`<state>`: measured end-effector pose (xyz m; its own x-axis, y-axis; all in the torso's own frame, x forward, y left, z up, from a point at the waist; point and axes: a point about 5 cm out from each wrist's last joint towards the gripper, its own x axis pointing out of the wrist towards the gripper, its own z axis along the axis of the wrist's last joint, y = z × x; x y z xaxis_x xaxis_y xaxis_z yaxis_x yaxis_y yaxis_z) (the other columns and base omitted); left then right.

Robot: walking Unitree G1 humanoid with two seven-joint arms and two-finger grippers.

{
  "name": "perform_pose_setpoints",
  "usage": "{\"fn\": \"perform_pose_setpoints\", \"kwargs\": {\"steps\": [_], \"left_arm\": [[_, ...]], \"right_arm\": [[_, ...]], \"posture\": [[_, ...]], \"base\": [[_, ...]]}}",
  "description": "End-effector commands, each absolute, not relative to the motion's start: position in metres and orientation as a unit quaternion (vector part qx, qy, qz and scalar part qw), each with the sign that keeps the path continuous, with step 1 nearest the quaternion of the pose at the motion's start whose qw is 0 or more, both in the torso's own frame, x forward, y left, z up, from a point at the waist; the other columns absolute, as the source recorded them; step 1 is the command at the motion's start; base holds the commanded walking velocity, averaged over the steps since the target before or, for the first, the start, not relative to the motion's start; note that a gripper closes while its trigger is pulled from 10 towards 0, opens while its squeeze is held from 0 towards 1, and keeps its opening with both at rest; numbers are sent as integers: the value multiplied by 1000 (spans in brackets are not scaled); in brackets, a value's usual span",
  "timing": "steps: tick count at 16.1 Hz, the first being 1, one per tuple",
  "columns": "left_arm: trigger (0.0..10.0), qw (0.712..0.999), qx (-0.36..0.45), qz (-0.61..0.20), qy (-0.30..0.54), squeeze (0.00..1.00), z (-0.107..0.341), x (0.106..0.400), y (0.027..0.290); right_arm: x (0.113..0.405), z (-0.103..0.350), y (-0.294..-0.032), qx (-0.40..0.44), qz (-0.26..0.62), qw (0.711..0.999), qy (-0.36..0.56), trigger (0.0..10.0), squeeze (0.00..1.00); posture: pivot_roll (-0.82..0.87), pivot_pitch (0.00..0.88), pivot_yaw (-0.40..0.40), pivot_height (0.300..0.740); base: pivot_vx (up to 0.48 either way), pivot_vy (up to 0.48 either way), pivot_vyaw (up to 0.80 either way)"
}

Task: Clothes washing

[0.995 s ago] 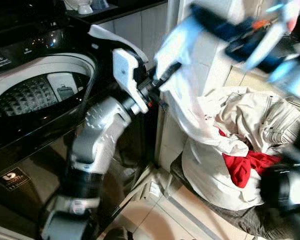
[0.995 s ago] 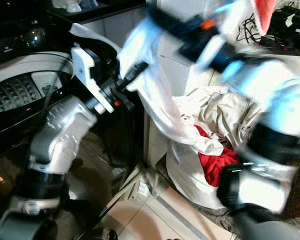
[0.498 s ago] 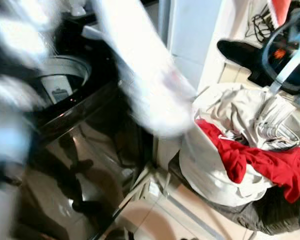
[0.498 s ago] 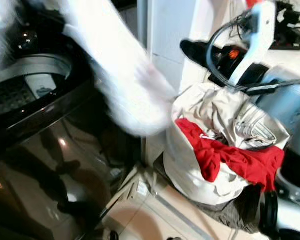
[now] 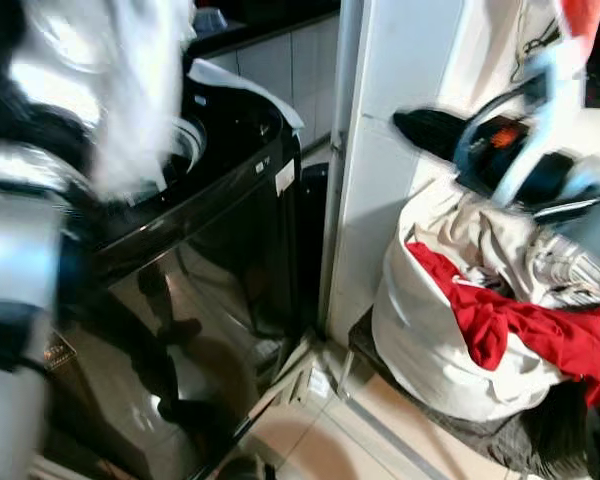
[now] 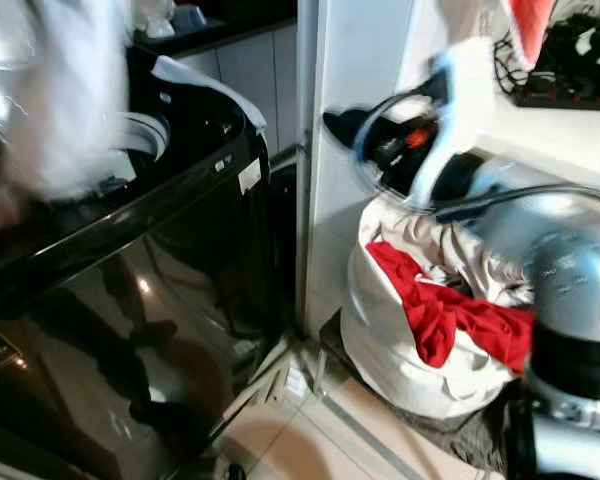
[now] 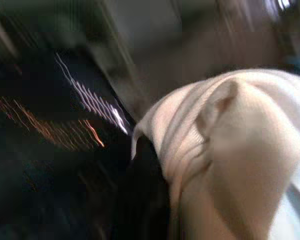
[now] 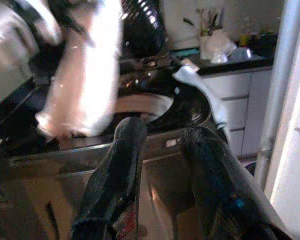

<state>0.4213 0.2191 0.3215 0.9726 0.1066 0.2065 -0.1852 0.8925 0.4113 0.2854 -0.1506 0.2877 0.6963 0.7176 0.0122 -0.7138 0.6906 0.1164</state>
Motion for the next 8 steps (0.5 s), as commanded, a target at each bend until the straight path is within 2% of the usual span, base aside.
{"fn": "perform_pose_setpoints", "kwargs": {"steps": [1, 2, 3, 4, 5, 6, 8], "left_arm": [[10000, 977, 194, 72, -53, 0, 309, 422, 223], [10000, 979, 188, 75, 14, 0, 274, 422, 224], [10000, 983, 146, 82, 71, 0, 250, 420, 226], [10000, 985, 109, 91, 103, 0, 239, 418, 228], [10000, 976, 136, 96, 138, 0, 230, 416, 231], [10000, 979, 110, 88, 145, 1000, 228, 415, 230], [10000, 983, 79, 61, 153, 1000, 227, 415, 226]], "right_arm": [[282, 288, -145, 47, 403, 914, 15, 10000, 0], [279, 283, -137, 46, 416, 908, 20, 10000, 0], [276, 281, -130, 52, 428, 902, 22, 10000, 0], [275, 281, -127, 56, 434, 899, 23, 10000, 0], [274, 282, -124, 59, 440, 896, 24, 10000, 0], [274, 281, -121, 62, 445, 893, 28, 10000, 0], [274, 272, -118, 64, 443, 893, 57, 10000, 0]], "posture": [[24, 0, 53, 740], [19, 0, 51, 740], [19, 0, 51, 740], [19, 0, 51, 740], [19, 0, 51, 740], [25, 0, 44, 740], [31, 0, 39, 740]], "base": [[0, 0, 0], [0, 0, 0], [0, 0, 0], [0, 0, 0], [0, 0, 0], [0, 0, 0], [0, 0, 0]]}}
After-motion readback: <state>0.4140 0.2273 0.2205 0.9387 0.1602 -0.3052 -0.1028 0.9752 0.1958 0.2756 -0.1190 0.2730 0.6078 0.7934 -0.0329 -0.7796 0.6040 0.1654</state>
